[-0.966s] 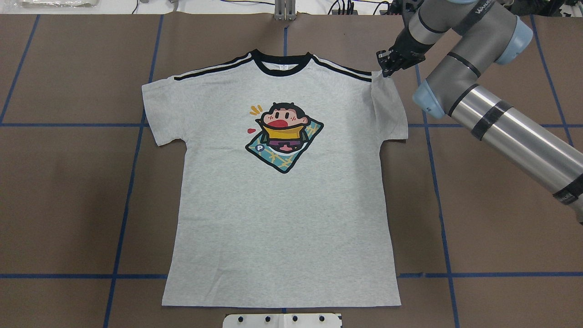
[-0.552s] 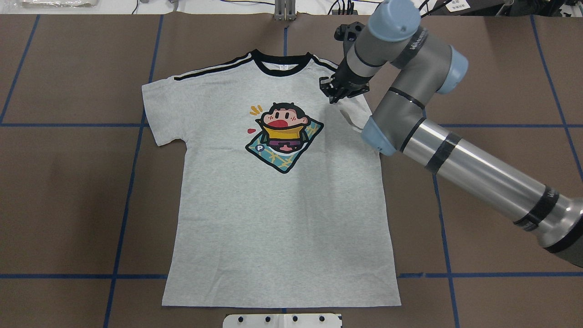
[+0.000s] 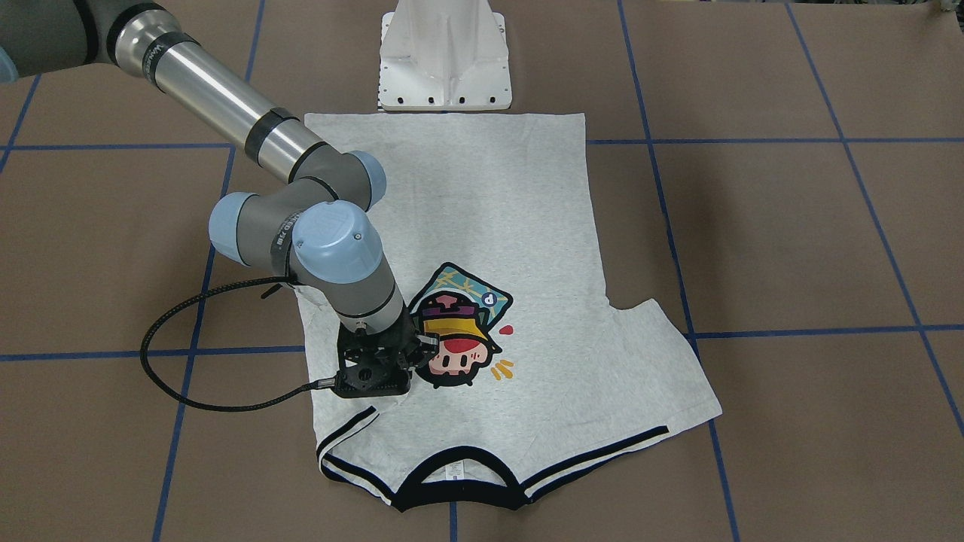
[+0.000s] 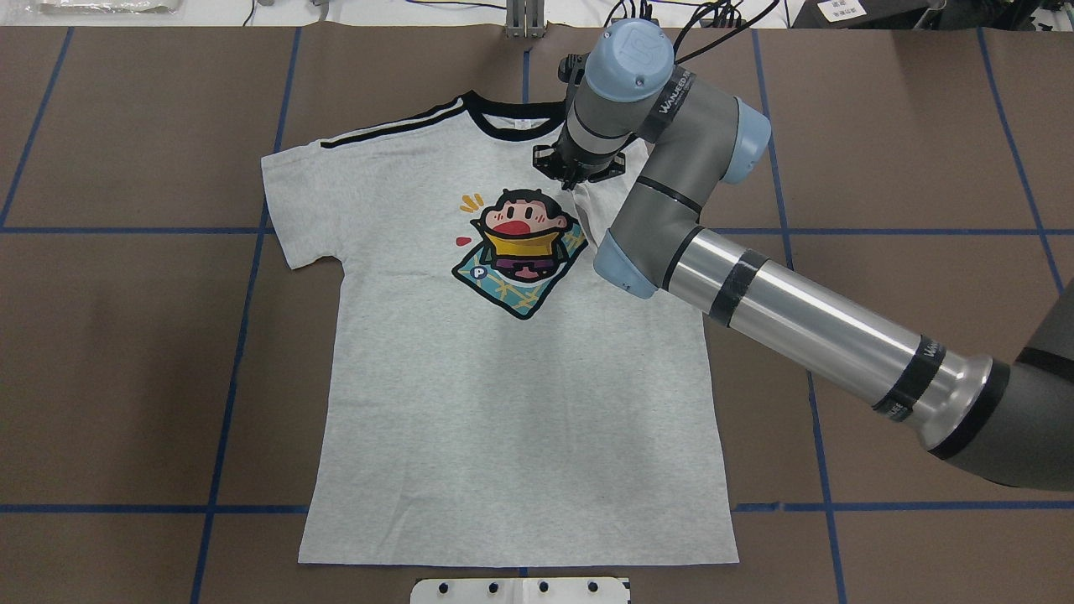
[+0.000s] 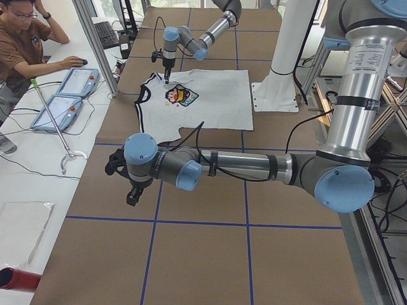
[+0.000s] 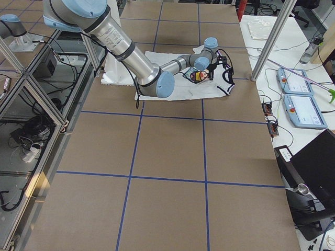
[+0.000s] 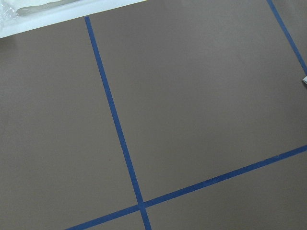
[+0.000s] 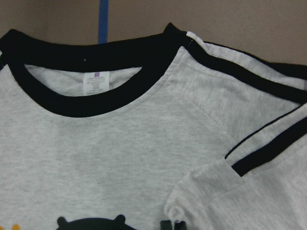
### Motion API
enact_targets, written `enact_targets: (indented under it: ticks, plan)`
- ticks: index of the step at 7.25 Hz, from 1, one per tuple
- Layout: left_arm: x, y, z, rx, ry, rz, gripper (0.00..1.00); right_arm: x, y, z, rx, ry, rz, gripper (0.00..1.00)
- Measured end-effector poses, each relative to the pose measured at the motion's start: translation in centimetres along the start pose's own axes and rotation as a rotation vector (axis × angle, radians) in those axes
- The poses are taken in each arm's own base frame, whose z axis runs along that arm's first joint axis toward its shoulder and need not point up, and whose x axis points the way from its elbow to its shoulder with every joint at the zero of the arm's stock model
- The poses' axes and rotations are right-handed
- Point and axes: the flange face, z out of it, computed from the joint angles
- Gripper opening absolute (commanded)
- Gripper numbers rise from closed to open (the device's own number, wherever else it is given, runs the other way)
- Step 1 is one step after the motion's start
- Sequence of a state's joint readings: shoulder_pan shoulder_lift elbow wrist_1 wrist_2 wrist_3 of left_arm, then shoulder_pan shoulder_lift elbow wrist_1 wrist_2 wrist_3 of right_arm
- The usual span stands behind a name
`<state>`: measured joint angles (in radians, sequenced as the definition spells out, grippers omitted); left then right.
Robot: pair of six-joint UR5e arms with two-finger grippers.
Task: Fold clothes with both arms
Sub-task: 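Fold the sleeve inward toward the black collar with the right gripper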
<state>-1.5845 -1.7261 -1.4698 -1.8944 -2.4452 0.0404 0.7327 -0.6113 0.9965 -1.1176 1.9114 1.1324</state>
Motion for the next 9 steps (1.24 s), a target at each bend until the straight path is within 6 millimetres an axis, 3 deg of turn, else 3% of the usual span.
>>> enact_targets:
  ticks: [4,5,6,9]
  plan:
    - [0.1,-0.2,-0.1,0.001,0.000,-0.002,1.00,2.1,-2.0,0.9,0.034,0.054,0.030,0.03]
    - [0.1,-0.2,-0.1,0.001,0.000,-0.003,1.00,2.1,-2.4,0.7,0.038,0.052,0.033,0.85]
    - [0.1,-0.2,-0.1,0.001,0.001,-0.003,1.00,1.8,-2.6,0.3,0.042,0.046,0.033,0.99]
    - [0.1,-0.2,0.0,0.000,0.001,-0.003,1.00,0.5,-2.7,-0.6,0.044,0.027,0.029,0.99]
